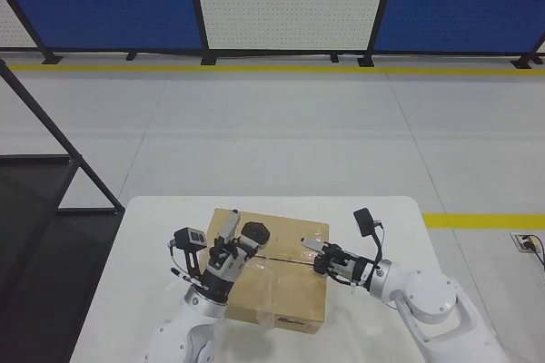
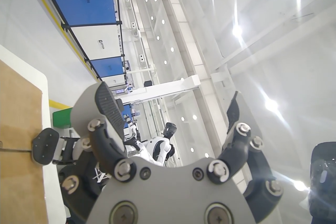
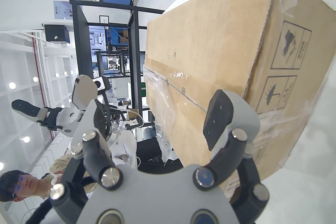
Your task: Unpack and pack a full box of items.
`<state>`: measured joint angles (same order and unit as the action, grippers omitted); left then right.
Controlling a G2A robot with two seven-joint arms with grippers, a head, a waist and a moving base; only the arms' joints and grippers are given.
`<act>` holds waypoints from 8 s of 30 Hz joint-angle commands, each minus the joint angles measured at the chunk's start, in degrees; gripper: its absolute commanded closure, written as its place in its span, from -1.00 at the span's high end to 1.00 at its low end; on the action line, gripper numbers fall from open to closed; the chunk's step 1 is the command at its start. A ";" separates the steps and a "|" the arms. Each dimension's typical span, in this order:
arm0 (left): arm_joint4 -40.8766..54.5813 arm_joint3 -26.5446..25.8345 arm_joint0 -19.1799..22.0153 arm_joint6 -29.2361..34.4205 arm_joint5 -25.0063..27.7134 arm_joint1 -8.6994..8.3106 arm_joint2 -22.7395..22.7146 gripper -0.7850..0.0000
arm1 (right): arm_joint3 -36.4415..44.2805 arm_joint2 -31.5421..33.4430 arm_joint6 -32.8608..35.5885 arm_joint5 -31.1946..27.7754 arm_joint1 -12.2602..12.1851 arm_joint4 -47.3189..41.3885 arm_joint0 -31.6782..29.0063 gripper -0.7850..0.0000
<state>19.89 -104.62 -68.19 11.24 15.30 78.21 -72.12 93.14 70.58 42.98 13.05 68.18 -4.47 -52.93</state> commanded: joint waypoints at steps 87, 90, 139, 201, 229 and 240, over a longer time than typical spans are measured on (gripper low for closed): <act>10.06 0.01 -12.88 9.20 5.34 -3.47 -24.14 1.00 | 39.28 -21.17 10.94 -15.69 -3.38 90.52 -16.02 1.00; 10.16 0.25 -12.89 9.33 5.38 -3.50 -24.12 1.00 | 39.17 -21.79 9.63 -17.99 -3.47 92.81 -16.01 1.00; 10.75 1.65 -12.45 9.49 5.54 -3.76 -23.62 1.00 | 20.20 -41.96 9.52 -18.73 7.12 145.01 -15.05 -0.03; 13.50 2.78 -13.44 10.80 6.53 -4.07 -24.60 1.00 | 30.90 -18.34 8.59 -16.29 13.95 108.09 -15.05 -1.00; 12.91 3.21 -12.52 10.59 5.66 -4.14 -23.76 1.00 | 29.78 -11.09 13.38 -13.15 14.97 100.40 -13.17 -1.00; 12.46 2.89 -12.66 10.60 5.78 -4.14 -23.24 1.00 | 27.48 -7.95 11.06 -14.03 15.06 99.13 -12.57 -1.00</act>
<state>32.24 -101.75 -80.77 21.86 21.04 74.07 -95.28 120.94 62.46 53.45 -0.95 83.20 94.81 -65.84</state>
